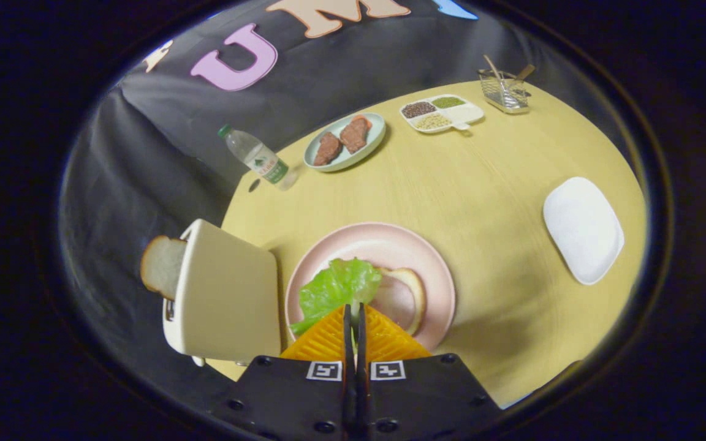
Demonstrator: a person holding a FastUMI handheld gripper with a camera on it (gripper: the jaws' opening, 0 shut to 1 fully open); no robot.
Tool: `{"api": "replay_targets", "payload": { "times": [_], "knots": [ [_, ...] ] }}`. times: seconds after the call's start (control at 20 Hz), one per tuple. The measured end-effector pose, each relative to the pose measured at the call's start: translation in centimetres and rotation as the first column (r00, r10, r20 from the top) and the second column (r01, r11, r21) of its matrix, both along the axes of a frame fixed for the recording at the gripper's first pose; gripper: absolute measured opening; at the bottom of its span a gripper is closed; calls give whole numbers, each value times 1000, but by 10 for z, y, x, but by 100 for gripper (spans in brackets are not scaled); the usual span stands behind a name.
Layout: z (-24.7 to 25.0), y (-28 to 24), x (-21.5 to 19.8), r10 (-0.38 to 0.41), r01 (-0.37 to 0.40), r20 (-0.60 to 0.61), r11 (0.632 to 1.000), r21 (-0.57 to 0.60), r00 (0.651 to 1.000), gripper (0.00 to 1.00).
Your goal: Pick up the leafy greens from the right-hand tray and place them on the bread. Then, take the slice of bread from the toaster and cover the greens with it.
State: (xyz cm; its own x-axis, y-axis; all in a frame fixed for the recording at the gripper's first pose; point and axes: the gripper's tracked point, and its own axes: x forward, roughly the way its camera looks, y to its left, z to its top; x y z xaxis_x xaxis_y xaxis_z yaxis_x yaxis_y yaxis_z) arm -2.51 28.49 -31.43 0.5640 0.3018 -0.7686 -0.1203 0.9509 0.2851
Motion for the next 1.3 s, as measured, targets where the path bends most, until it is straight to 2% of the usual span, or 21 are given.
{"api": "replay_targets", "payload": {
  "times": [0.3, 0.4, 0.5, 0.75, 0.9, 1.05, 1.3],
  "knots": [
    [-15, -29, 4, 1, 2, 22, 990, -144, 1000, 6],
    [-13, -32, 3, 13, -7, 35, 989, -151, 999, 13],
    [-5, -34, 6, 15, -6, 62, 988, -153, 998, 25],
    [29, -41, 4, -5, 38, 187, 984, -171, 982, 60],
    [66, -34, 0, -18, 64, 289, 987, -150, 957, 80],
    [108, -20, -8, -30, 80, 395, 991, -110, 918, 100],
    [178, 20, -23, -11, 56, 544, 996, -65, 839, 100]
  ]
}}
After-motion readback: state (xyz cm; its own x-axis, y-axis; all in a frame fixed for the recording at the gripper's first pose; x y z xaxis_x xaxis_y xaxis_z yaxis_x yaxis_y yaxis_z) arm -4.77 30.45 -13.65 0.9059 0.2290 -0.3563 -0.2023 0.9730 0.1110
